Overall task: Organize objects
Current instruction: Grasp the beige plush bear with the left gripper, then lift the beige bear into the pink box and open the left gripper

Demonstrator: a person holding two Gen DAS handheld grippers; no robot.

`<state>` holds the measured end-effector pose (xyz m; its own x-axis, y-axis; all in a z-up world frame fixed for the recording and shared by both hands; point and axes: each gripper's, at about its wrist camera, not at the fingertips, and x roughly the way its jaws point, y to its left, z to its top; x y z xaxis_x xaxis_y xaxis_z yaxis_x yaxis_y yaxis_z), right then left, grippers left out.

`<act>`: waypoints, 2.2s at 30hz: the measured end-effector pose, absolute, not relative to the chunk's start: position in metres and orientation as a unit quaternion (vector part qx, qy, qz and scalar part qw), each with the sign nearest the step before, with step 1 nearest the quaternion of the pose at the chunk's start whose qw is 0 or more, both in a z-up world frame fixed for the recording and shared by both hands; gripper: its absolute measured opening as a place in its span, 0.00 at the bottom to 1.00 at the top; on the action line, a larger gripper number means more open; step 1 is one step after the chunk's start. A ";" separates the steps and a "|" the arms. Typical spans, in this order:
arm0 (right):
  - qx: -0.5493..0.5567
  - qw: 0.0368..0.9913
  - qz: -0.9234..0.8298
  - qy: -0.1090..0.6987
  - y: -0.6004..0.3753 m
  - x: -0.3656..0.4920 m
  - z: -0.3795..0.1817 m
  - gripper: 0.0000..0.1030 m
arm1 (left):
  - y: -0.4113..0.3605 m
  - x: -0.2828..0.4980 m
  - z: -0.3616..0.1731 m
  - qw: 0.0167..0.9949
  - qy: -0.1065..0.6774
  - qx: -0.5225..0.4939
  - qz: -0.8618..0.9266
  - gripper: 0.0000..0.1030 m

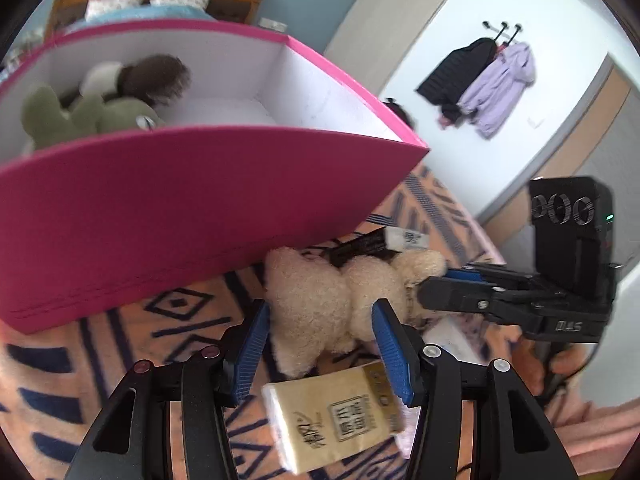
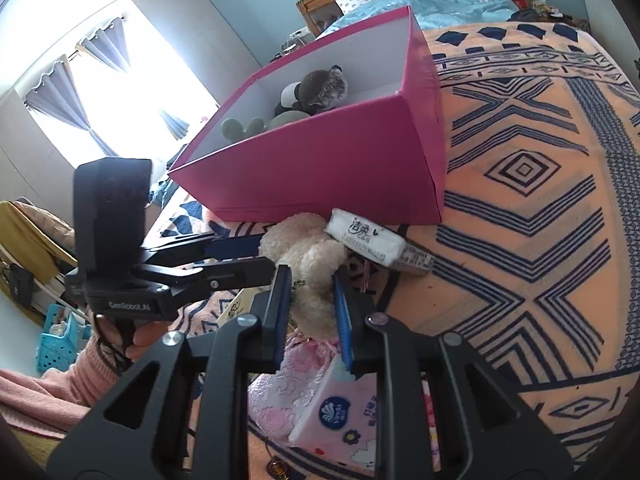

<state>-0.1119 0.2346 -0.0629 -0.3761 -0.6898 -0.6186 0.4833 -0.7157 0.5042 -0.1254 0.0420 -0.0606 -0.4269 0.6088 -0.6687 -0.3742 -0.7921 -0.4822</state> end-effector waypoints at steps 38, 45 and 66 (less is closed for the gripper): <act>0.340 0.367 -0.861 -0.092 0.217 -0.185 0.030 0.23 | 0.044 -0.203 0.039 0.244 -0.060 -0.367 0.896 0.57; 0.369 0.340 -0.861 -0.082 0.211 -0.204 0.012 0.24 | 0.056 -0.227 0.019 0.227 -0.047 -0.401 0.886 0.57; 0.351 0.322 -0.877 -0.058 0.221 -0.170 0.011 0.35 | 0.054 -0.180 0.035 0.200 -0.016 -0.341 0.918 0.67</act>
<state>-0.1703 0.2213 0.0112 -0.5456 -0.6061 -0.5788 0.5242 -0.7857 0.3285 -0.1803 0.0539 0.0352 -0.6866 0.3786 -0.6207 -0.3573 -0.9192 -0.1654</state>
